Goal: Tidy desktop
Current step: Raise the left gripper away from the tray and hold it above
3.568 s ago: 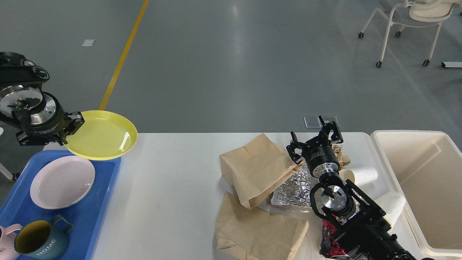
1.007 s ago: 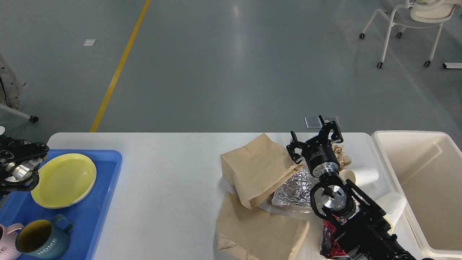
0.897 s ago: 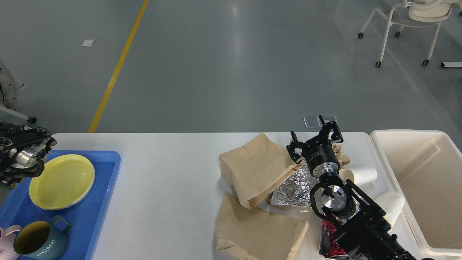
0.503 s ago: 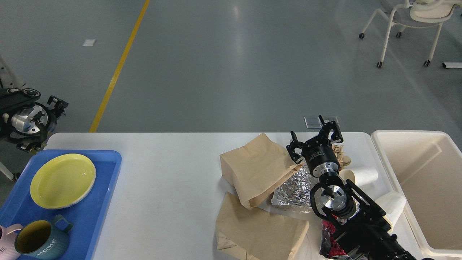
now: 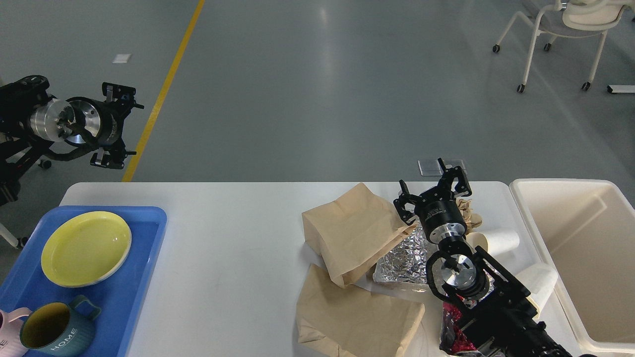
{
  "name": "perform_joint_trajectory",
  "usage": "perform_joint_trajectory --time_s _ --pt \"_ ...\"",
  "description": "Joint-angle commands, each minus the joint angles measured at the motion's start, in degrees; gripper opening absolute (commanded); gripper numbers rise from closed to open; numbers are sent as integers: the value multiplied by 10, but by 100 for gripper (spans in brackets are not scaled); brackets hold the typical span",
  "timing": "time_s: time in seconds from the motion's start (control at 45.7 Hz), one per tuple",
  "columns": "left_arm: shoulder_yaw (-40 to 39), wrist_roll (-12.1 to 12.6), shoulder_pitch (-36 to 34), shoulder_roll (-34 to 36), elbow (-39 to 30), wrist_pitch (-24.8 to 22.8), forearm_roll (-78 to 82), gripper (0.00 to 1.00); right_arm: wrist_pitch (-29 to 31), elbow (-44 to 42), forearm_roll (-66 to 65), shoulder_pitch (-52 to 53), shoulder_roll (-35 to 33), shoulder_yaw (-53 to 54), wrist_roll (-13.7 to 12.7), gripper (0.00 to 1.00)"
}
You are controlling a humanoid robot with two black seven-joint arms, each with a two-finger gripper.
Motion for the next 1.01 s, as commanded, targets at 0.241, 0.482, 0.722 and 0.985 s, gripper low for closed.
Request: perform_joint_trajectory --time_s 0.241,0.482,0.722,0.985 --pt "-145 -3 55 -15 7 -14 -78 97 0 0 0 -1 0 0 0 100" --pt "-381 -3 145 -71 64 -13 -143 97 0 0 0 -1 0 0 1 100" --pt "-609 -5 173 -144 119 -13 -144 97 0 0 0 -1 0 0 1 100" --pt "-662 -17 173 -197 159 -14 -144 97 0 1 0 -1 0 0 0 100"
